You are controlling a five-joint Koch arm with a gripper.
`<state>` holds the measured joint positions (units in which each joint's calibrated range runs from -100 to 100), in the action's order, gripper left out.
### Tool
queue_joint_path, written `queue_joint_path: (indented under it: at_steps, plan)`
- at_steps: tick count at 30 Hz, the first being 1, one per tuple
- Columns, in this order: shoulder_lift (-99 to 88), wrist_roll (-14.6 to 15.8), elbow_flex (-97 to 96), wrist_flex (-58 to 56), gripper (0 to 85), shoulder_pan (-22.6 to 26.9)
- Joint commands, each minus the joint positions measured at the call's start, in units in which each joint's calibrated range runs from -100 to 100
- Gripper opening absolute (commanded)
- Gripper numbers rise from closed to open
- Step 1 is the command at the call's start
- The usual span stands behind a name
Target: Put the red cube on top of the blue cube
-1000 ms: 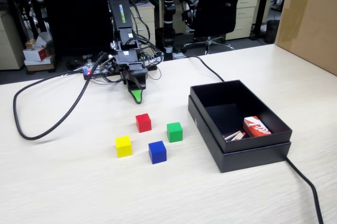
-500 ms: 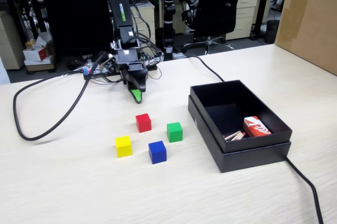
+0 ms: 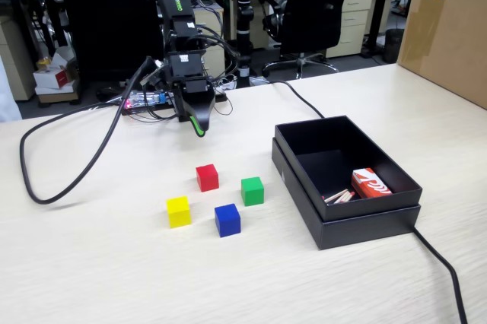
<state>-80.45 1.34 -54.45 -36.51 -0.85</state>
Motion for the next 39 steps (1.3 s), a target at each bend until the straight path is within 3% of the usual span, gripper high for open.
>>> queue_joint_path:
  at_steps: [1,15,39]
  plan:
    - [8.80,-0.39,8.58,-1.38,47.2,-0.29]
    - [43.10,-2.54,32.33,-7.08,47.3,-1.12]
    - [54.92,-3.42,34.60,-7.16,44.7,-2.39]
